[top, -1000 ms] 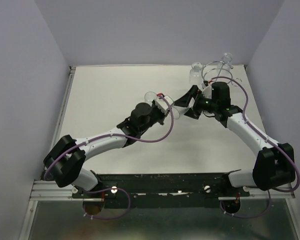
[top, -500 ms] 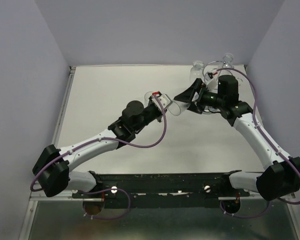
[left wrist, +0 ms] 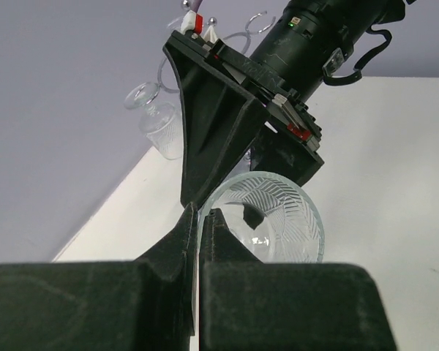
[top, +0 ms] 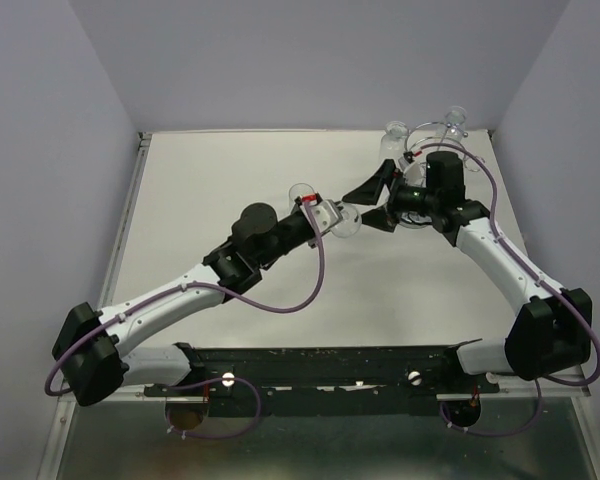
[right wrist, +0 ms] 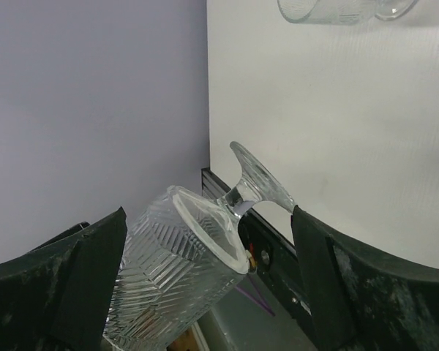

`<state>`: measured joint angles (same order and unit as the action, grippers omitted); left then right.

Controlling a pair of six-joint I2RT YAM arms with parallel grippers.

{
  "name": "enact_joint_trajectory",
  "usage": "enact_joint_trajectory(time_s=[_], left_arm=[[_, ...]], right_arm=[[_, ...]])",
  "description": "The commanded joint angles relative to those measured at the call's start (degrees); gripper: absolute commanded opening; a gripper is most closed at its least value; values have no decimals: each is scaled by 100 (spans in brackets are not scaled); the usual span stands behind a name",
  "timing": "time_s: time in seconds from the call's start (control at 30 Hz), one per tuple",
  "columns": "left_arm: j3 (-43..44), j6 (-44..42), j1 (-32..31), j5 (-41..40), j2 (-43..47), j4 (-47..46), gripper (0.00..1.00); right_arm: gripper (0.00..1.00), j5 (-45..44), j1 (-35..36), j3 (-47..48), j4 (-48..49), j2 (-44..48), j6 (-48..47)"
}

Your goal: Take the wine glass off the wine glass rack

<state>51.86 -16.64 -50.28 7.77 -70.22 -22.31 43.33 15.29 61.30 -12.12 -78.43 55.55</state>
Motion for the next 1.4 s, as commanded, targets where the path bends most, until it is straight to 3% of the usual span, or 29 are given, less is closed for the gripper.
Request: enact_joint_trajectory(time_s=[0.0,0.27,0.67,0.83,1.07,1.37], left_arm=[[-16,-164,-34,129,701,-47,0],[-922,390,-34,251,1326,613,0],[-1626,1251,80,-38,992,393,0],[-1565,1919,720,-30,887,841,0],[-1495,1875,1643,75,966,1175,0],[-1213,2042,2777,181,545,1256,0]], right_arm=[[100,-131,27,-320,-185,38,17],[100,-475,18,-443,-36,83,-483],[100,-264,18,-373,263,47,-1344],[100,-132,18,-224,167,118,-1713],[100,149,18,198,-501,390,-2970],[100,88,18,549,-862,724,-3577]])
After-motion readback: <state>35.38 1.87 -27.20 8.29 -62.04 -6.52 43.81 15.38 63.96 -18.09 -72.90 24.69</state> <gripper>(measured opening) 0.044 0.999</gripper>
